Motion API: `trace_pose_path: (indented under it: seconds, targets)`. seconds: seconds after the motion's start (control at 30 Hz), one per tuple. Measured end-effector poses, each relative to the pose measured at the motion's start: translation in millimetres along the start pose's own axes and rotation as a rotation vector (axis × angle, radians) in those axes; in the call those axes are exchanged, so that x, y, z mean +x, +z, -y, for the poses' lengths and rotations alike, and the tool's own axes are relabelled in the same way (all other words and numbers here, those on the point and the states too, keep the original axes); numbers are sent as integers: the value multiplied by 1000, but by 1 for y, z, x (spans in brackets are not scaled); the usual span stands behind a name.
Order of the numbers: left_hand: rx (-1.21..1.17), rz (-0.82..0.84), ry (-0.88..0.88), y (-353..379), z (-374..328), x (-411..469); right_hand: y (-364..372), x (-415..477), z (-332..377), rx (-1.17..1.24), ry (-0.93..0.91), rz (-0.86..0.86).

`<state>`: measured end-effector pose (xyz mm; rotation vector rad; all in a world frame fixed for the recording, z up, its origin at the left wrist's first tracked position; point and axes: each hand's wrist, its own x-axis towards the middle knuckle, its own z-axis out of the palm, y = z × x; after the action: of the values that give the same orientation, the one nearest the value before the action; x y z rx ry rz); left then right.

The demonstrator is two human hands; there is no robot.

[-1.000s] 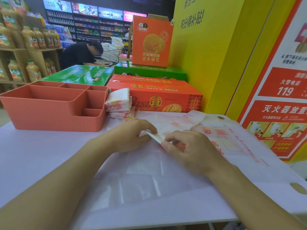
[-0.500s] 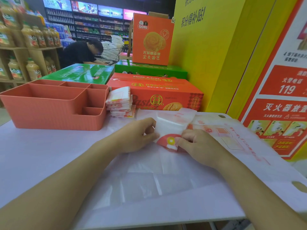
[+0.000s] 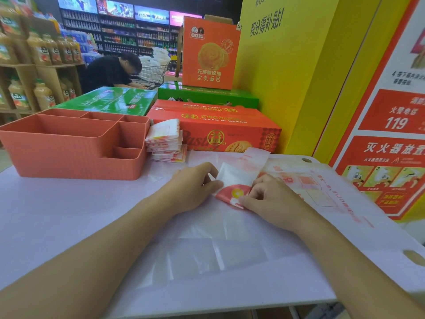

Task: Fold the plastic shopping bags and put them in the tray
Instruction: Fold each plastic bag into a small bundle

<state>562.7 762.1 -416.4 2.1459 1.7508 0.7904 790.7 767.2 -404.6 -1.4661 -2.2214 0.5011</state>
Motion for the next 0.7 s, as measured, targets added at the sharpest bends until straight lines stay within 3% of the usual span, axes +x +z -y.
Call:
trace_pose_path:
  seconds: [0.23, 0.37, 0.5, 0.57, 0.7]
  targets:
    - [105, -6, -46, 2, -6, 1, 0, -6, 6, -49, -38, -56]
    - [195, -71, 1, 4, -7, 2, 3, -4, 6, -199, -180, 62]
    - [333, -133, 190, 8, -5, 3, 8, -1, 6, -315, -147, 242]
    - [365, -108, 269, 12, -3, 4, 9, -1, 6, -357, -131, 269]
    - [346, 20, 227, 11, -3, 6, 9, -4, 11, -406, -104, 276]
